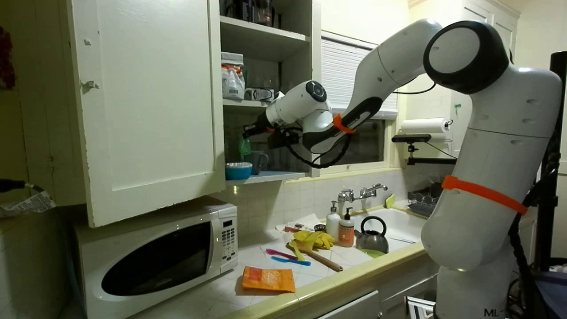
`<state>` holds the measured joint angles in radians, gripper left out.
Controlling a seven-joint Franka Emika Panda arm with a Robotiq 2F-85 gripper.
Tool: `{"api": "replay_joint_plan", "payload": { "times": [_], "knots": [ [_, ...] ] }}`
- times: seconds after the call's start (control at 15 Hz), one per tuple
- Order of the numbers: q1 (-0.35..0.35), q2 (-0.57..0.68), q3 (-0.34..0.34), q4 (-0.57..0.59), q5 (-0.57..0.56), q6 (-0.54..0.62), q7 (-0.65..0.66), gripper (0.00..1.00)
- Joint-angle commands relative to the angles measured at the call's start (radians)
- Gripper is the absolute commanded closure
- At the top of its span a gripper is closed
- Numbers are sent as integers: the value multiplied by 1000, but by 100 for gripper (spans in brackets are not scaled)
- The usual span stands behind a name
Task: Pick up the green object, then place it into the blue bowl
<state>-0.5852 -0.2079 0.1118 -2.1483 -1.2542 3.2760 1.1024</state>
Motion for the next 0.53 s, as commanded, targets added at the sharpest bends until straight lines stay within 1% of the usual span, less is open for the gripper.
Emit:
{"api": "replay_joint_plan", "payload": {
  "times": [0.0,0.47],
  "knots": [
    [14,81,2,56,12,-4,-20,100],
    [30,176,15,123,9,-31,-46,100]
  ]
}}
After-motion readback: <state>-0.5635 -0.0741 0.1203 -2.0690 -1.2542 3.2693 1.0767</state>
